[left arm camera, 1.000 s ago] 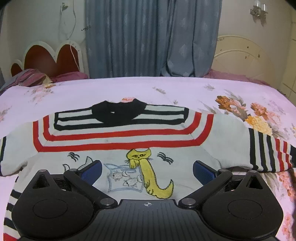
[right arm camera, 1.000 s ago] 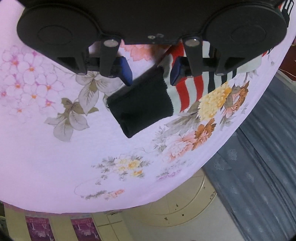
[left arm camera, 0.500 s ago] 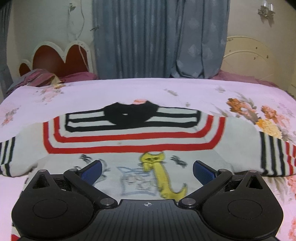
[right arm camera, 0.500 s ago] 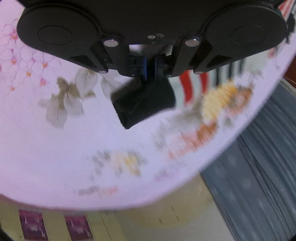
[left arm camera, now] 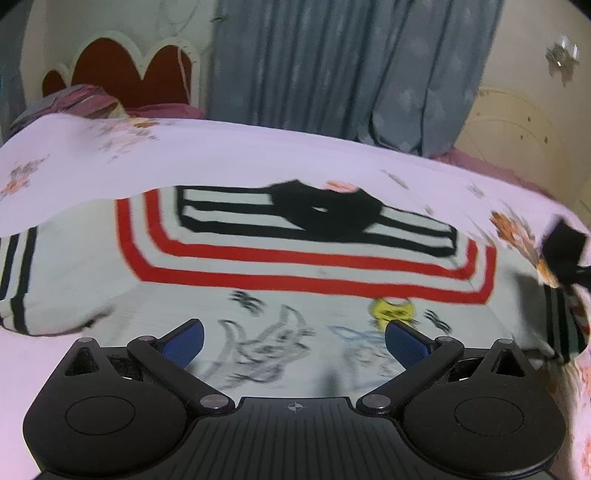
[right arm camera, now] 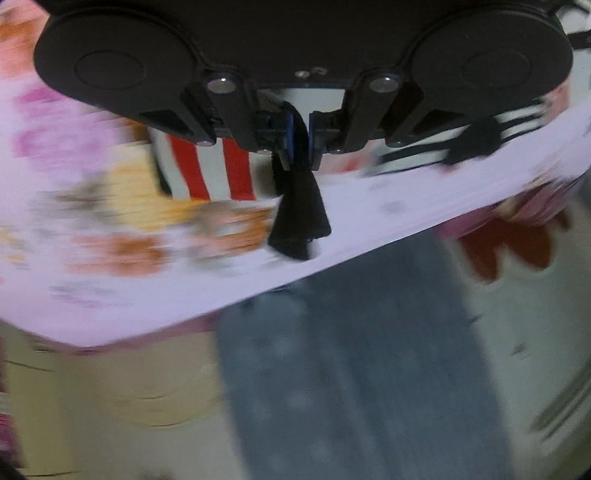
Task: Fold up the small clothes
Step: 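Carry the held sleeve across the sweater body with the right gripper and release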
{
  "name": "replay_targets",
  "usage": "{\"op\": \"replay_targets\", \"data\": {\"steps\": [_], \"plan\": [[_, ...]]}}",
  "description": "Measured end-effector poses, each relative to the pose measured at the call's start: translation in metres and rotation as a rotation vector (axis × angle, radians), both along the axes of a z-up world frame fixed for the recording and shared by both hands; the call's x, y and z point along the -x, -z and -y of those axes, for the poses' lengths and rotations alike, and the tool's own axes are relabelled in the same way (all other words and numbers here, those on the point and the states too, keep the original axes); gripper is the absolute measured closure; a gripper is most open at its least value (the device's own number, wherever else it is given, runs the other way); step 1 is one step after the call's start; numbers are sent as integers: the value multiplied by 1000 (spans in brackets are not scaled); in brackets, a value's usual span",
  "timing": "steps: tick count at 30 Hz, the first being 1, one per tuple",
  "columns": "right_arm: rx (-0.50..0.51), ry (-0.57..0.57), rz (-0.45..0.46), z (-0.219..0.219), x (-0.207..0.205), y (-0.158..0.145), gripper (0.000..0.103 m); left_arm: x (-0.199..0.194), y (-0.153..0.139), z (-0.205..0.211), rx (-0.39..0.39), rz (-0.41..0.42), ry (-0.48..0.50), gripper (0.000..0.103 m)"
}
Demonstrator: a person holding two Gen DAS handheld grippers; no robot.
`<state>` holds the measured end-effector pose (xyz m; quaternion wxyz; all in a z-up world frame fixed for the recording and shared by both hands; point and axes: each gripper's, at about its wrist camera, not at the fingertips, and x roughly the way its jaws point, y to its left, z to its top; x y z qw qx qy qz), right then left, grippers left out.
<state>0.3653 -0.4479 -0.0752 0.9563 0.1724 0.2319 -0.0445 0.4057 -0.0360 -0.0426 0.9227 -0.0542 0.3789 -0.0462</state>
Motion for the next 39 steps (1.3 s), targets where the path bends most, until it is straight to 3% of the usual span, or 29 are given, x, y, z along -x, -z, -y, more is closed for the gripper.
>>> {"op": "replay_targets", "data": {"steps": [7, 15, 17, 18, 20, 22, 24, 25, 26, 29, 30, 31, 32, 39], "plan": [[16, -258, -76, -135, -46, 20, 95, -5, 8, -76, 47, -3, -70, 0], [63, -390, -149, -220, -52, 47, 95, -9, 27, -119, 74, -25, -86, 0], [86, -436, -204, -240, -57, 63, 86, -10, 29, -121, 75, -24, -85, 0], [114, -439, -183, -245, -54, 64, 81, -10, 29, -121, 80, -19, -79, 0], [110, -472, -185, -249, -51, 60, 56, -12, 27, -118, 90, -4, -68, 0], [98, -487, -184, -248, -45, 51, 57, -16, 26, -112, 105, 6, -52, 0], [91, -476, -129, -242, -36, 42, 71, -22, 26, -103, 137, 12, -33, 0], [73, -457, -106, -235, -29, 36, 83, -25, 26, -98, 160, 11, -20, 0], [57, -433, -98, -228, -27, 34, 85, -29, 27, -92, 181, 9, -1, 0], [43, -326, -70, -202, -22, 27, 85, -42, 35, -70, 245, -18, 59, 1], [41, -287, -58, -190, -17, 22, 85, -47, 39, -62, 284, -32, 79, 15], [43, -250, -42, -181, -13, 18, 85, -52, 43, -56, 305, -58, 86, 36], [49, -214, -26, -171, -9, 13, 85, -59, 49, -49, 325, -91, 93, 42], [12, 85, 37, -88, 16, -4, 85, -86, 67, -14, 293, -130, 84, 46]]}}
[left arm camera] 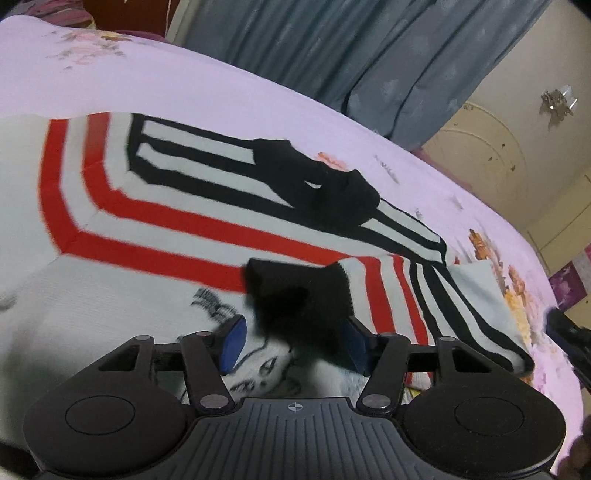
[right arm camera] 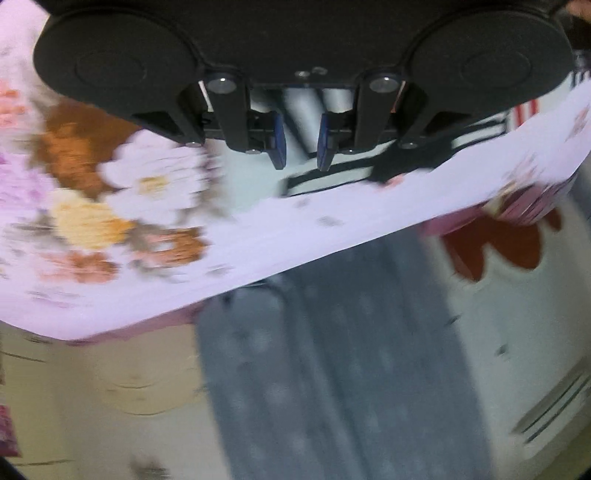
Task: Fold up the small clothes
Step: 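Carry the held sleeve across the sweater body with the right gripper and release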
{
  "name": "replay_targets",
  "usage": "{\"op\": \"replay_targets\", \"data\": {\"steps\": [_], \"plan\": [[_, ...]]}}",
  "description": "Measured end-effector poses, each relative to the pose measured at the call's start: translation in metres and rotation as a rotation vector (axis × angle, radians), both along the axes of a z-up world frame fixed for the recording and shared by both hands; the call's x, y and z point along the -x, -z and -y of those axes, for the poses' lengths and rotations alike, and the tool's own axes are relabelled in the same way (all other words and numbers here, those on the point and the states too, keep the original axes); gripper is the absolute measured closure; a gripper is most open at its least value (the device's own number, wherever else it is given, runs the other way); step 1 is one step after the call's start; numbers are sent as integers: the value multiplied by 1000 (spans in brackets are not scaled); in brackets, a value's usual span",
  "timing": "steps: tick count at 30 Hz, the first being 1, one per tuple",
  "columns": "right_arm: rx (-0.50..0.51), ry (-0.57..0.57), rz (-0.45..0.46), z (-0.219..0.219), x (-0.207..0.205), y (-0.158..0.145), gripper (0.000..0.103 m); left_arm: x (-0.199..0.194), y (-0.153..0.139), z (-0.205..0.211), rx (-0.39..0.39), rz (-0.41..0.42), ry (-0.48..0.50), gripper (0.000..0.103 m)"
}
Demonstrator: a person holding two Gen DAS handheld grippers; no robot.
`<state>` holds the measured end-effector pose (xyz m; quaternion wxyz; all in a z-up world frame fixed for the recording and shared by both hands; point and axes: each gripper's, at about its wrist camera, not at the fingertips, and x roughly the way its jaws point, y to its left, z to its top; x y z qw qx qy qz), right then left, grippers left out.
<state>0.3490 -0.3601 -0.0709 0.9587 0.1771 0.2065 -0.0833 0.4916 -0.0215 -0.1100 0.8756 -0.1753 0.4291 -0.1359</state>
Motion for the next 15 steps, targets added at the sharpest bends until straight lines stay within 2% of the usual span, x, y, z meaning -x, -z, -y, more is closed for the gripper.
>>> {"op": "replay_targets", "data": {"steps": [1, 2, 3, 4, 6, 10, 12, 15], "plan": [[-11, 33, -5, 11, 3, 1, 85, -4, 1, 4, -8, 7, 0, 53], [-23, 59, -14, 19, 5, 3, 85, -8, 1, 5, -20, 15, -3, 74], [-39, 87, -26, 28, 7, 5, 85, -12, 2, 7, -28, 21, -7, 88], [-53, 106, -38, 33, 6, 10, 85, -16, 4, 6, -2, 20, -5, 95], [-78, 130, -64, 42, 6, 16, 85, -13, -6, -8, 33, 77, -45, 96], [-73, 105, -93, 41, 7, 24, 85, 4, -38, -29, -57, 233, -74, 96], [-80, 69, -119, 37, 4, 30, 85, 1, -34, -33, -150, 224, -46, 96], [-89, -3, -209, 26, -8, 48, 84, -5, -14, -40, -150, 145, -55, 96]]}}
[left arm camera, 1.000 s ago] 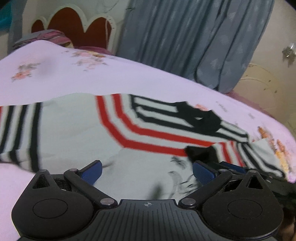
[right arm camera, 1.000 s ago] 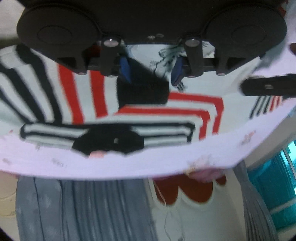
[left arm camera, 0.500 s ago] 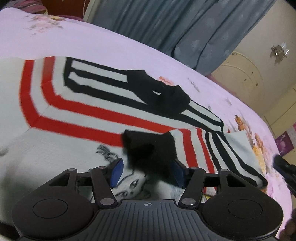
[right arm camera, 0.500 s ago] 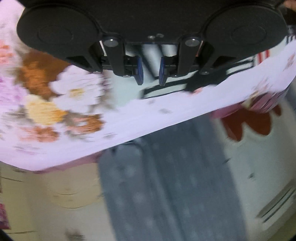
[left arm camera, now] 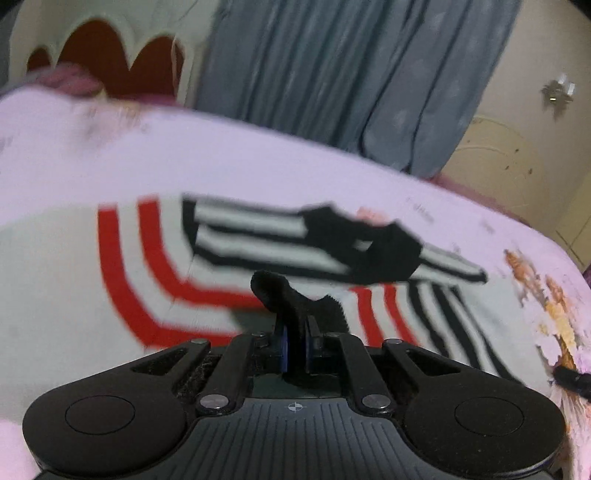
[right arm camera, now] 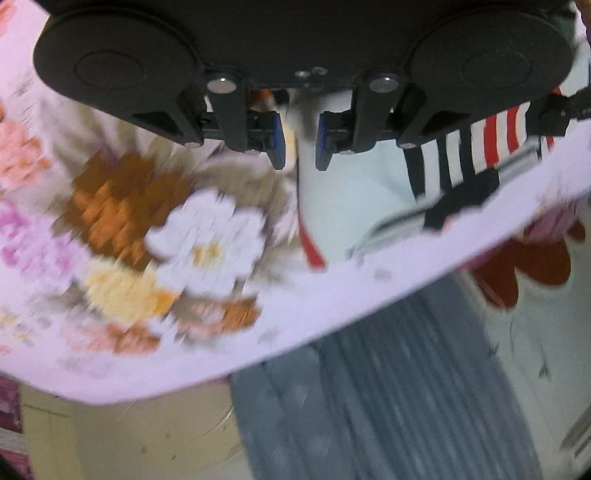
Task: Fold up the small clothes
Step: 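Carry the held sleeve across the sweater body with the right gripper and release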
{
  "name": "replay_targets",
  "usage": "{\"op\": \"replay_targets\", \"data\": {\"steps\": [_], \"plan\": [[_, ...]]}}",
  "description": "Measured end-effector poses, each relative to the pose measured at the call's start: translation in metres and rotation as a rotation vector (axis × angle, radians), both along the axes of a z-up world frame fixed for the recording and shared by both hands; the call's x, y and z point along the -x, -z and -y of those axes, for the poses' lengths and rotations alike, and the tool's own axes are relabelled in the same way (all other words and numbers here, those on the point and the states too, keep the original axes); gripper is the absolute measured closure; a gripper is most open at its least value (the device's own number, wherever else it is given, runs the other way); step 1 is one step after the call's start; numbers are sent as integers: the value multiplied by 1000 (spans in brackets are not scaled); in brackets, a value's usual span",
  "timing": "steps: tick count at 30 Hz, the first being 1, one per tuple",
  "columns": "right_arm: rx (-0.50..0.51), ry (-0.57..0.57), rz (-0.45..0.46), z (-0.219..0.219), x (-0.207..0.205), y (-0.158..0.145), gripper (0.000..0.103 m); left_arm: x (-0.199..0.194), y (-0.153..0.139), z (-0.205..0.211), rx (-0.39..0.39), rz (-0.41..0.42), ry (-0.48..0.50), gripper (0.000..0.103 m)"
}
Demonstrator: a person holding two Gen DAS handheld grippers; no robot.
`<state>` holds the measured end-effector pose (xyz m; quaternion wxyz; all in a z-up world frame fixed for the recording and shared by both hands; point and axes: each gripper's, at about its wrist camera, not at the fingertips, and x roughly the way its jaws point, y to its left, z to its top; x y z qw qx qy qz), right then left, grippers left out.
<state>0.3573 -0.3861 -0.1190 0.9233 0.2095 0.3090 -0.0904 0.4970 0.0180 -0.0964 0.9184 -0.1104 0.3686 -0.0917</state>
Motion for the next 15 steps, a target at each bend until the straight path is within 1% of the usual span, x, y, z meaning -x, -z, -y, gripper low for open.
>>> {"op": "replay_targets", "data": {"steps": [1, 2, 4, 6, 7, 8, 9, 10, 11, 12, 15], "plan": [[-11, -17, -21, -2, -3, 6, 84, 0, 5, 0, -4, -8, -5, 96], [6, -20, -49, -6, -6, 10, 84, 1, 9, 0, -7, -16, -10, 96], [66, -38, -100, -12, -12, 19, 83, 5, 17, 2, -8, -23, -14, 96], [66, -51, -94, -9, -13, 15, 82, 8, 18, 2, -10, -14, -10, 96], [52, -49, -68, -6, -13, 11, 79, 7, 17, 3, -16, -7, -13, 95], [41, -44, -34, 0, -13, 6, 66, 11, 16, 2, -26, 4, -21, 82], [38, -32, -3, 6, -16, 1, 58, 12, 14, 2, -51, 22, -37, 73], [31, -20, 24, 12, -22, -3, 52, 11, 12, 3, -69, 41, -50, 53], [11, -18, 43, 19, -29, -6, 53, 10, 11, 1, -74, 60, -64, 45], [-9, -19, 56, 27, -40, -9, 54, 8, 10, -2, -68, 63, -73, 45], [-34, -29, 76, 44, -75, -8, 58, -4, 14, -6, -27, 27, -67, 45]]}}
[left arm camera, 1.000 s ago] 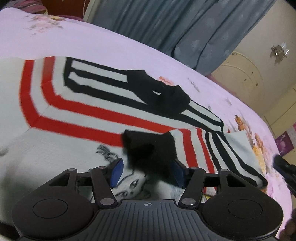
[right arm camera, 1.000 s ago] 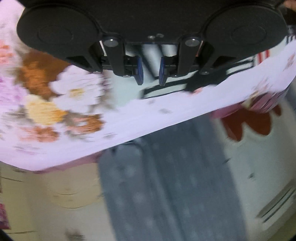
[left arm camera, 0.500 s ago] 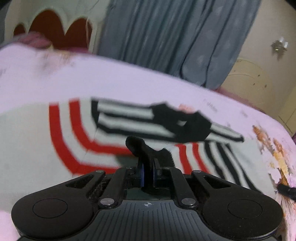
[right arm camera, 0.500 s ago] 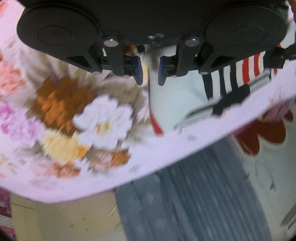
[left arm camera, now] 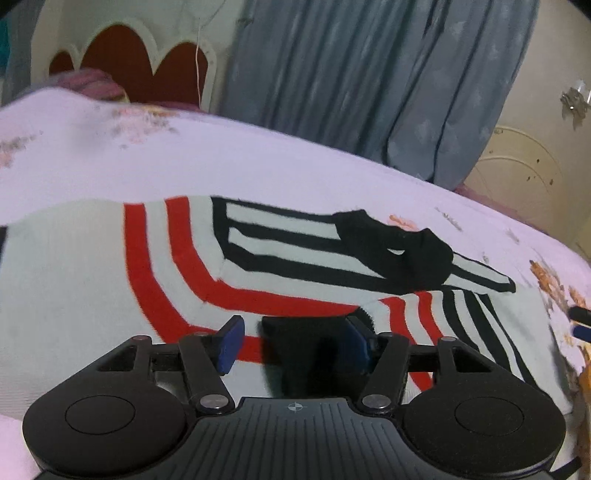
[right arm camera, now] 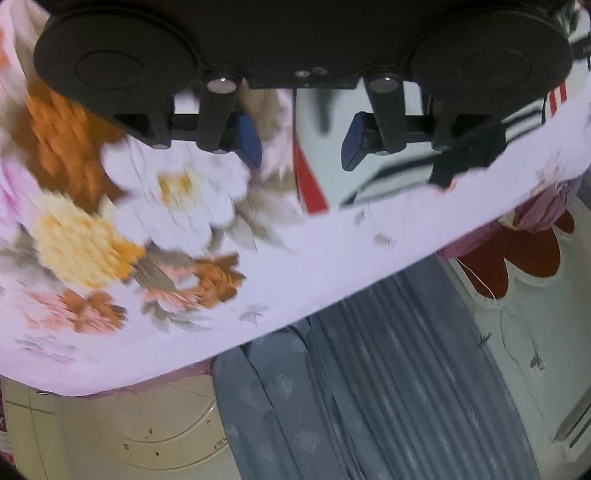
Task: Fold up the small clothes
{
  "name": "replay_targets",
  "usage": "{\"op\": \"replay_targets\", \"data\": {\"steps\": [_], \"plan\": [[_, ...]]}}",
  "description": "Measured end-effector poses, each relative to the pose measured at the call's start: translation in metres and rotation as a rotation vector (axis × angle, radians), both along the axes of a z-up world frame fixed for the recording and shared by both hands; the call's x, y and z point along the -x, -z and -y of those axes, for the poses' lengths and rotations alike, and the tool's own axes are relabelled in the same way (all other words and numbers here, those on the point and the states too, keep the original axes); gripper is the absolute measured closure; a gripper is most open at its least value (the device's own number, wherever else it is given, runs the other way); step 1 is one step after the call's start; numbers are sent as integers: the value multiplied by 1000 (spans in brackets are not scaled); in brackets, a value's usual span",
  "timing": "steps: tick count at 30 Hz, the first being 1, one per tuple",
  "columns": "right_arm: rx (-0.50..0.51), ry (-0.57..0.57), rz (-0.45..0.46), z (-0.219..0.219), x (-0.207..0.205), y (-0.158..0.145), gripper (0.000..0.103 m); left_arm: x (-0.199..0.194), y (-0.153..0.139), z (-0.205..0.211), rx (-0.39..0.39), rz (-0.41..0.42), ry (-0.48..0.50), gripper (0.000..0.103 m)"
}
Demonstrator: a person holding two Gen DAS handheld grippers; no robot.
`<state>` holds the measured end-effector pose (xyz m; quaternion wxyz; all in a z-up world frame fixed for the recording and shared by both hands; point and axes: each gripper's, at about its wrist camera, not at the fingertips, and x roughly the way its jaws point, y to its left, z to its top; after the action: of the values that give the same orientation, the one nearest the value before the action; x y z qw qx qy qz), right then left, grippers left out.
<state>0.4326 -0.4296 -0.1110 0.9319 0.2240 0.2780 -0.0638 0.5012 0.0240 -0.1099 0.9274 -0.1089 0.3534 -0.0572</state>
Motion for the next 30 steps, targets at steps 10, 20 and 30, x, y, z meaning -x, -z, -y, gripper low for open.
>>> {"op": "replay_targets", "data": {"steps": [10, 20, 30], "plan": [[-122, -93, 18, 15, -45, 18, 93, 13, -6, 13, -30, 168, 15, 98], [85, -66, -48, 6, -45, 21, 55, 13, 9, 10, -88, 57, -65, 57], [170, -463, -34, -96, -55, 17, 76, -17, -7, 131, -42, 133, 218, 47]]}}
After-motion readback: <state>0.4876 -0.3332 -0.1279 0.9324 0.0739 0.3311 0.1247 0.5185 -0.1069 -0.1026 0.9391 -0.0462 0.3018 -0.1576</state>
